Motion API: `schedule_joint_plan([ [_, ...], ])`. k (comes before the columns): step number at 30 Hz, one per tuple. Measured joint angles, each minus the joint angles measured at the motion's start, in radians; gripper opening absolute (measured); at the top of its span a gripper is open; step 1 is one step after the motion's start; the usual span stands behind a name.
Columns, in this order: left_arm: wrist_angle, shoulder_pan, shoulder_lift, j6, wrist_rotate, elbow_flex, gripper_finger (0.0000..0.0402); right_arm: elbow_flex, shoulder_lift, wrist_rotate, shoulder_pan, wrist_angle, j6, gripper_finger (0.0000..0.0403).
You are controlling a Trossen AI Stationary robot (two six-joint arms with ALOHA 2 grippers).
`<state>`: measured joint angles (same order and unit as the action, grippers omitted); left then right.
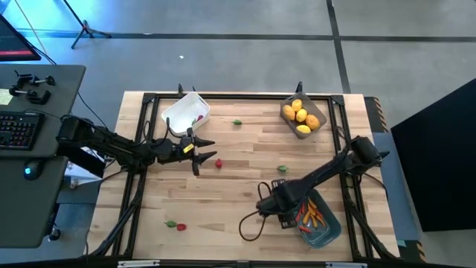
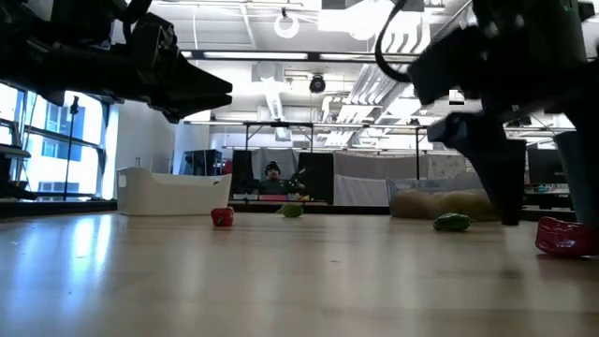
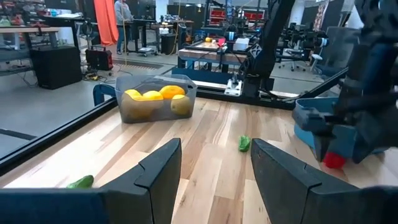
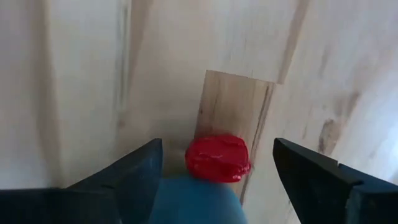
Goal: Sort produce into baskets
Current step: Put the red chili pepper into the white bin
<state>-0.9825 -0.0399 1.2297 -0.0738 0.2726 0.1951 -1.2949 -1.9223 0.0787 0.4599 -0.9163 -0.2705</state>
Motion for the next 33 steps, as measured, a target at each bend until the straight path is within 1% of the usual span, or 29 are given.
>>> schedule_joint_plan([
  [4, 0.000, 0.000, 0.000, 0.000, 0.003, 0.000, 0.0181, 0.000, -0.042, -0.009, 0.006, -0.001, 0.009, 0.0296],
  [9, 0.006, 0.000, 0.000, 0.000, 0.005, 0.000, 0.0181, -0.001, -0.051, -0.024, 0.002, -0.004, 0.008, 0.0294],
  [12, 0.019, 0.000, 0.000, 0.000, 0.015, 0.000, 0.0181, -0.001, -0.051, -0.020, -0.001, -0.010, -0.001, 0.0279],
  [15, 0.029, 0.000, 0.000, 0.000, 0.025, 0.000, 0.0181, -0.001, -0.051, 0.004, -0.007, -0.015, -0.031, 0.0246],
  [19, 0.031, 0.000, 0.000, -0.001, 0.026, 0.000, 0.0181, -0.001, -0.049, 0.052, -0.027, -0.018, -0.079, 0.0187],
  [21, 0.042, 0.000, 0.000, -0.025, 0.026, 0.000, 0.0181, -0.007, -0.048, 0.088, -0.031, -0.032, -0.076, 0.0157],
  [23, 0.054, 0.000, 0.000, -0.061, 0.025, 0.000, 0.0181, -0.039, -0.048, 0.085, -0.030, -0.065, -0.039, 0.0130],
  [24, 0.056, 0.000, 0.000, -0.075, 0.025, 0.000, 0.0181, -0.059, -0.047, 0.070, -0.030, -0.073, -0.021, 0.0118],
  [27, 0.058, 0.000, 0.000, -0.090, 0.007, 0.000, 0.0181, -0.118, -0.046, -0.023, -0.033, -0.093, 0.018, 0.0095],
  [30, 0.053, 0.000, 0.000, -0.111, 0.002, 0.000, 0.0181, -0.181, -0.046, -0.128, -0.046, -0.082, 0.065, 0.0090],
  [33, 0.050, 0.000, 0.000, -0.164, 0.001, 0.000, 0.0181, -0.224, -0.046, -0.231, -0.064, -0.065, 0.107, 0.0090],
])
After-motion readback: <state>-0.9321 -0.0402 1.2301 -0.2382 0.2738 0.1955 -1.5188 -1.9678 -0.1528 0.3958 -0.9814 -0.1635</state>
